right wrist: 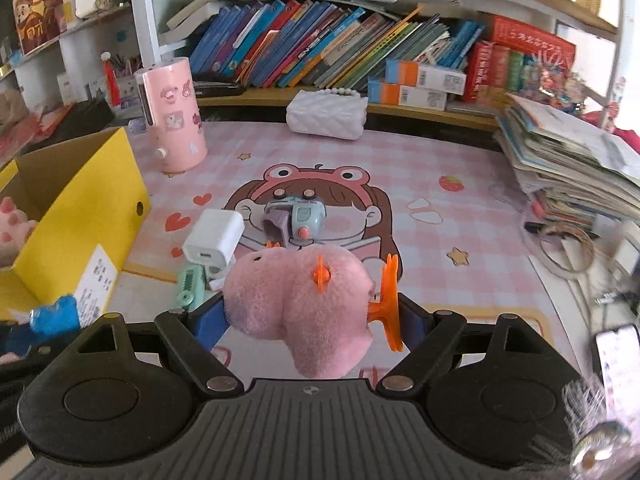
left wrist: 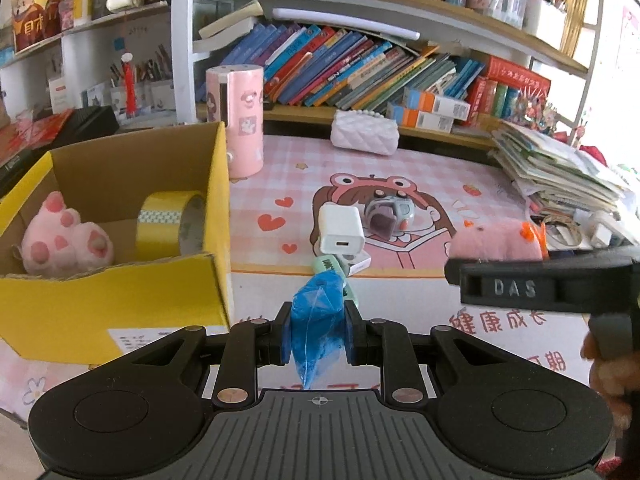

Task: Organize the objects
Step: 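Lift the blue bag and pink plush toy and carry them toward the yellow box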

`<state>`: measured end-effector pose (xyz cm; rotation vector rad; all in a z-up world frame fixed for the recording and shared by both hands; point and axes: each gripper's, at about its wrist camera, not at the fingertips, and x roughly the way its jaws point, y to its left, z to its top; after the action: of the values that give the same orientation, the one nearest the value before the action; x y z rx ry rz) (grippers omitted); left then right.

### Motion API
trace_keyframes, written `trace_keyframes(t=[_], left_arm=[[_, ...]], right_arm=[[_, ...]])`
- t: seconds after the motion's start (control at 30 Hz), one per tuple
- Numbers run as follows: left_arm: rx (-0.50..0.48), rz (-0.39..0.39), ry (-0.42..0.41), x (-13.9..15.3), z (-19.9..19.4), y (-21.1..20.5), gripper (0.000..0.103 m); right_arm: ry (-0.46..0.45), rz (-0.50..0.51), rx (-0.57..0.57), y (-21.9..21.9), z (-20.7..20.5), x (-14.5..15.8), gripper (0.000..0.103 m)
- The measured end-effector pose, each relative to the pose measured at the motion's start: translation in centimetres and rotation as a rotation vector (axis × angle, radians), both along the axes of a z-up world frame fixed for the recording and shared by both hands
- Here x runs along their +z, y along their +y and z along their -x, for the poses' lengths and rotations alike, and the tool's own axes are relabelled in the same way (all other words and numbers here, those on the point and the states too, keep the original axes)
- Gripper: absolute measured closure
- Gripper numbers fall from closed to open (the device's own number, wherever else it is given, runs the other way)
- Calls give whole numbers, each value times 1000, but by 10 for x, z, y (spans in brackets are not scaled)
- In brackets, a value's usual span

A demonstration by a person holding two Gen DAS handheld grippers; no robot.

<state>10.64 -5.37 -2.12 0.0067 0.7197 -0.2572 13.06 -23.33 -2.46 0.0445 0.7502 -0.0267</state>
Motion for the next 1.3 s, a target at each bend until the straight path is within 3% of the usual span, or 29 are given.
trace_keyframes(t=[0.8,1.3], left_arm=[[109,45,20,4,78,128,81],[126,43,-5,7,109,173,81]], right_arm=[[24,9,130,129,97,4,20],[5,4,176,182,132,6,20]])
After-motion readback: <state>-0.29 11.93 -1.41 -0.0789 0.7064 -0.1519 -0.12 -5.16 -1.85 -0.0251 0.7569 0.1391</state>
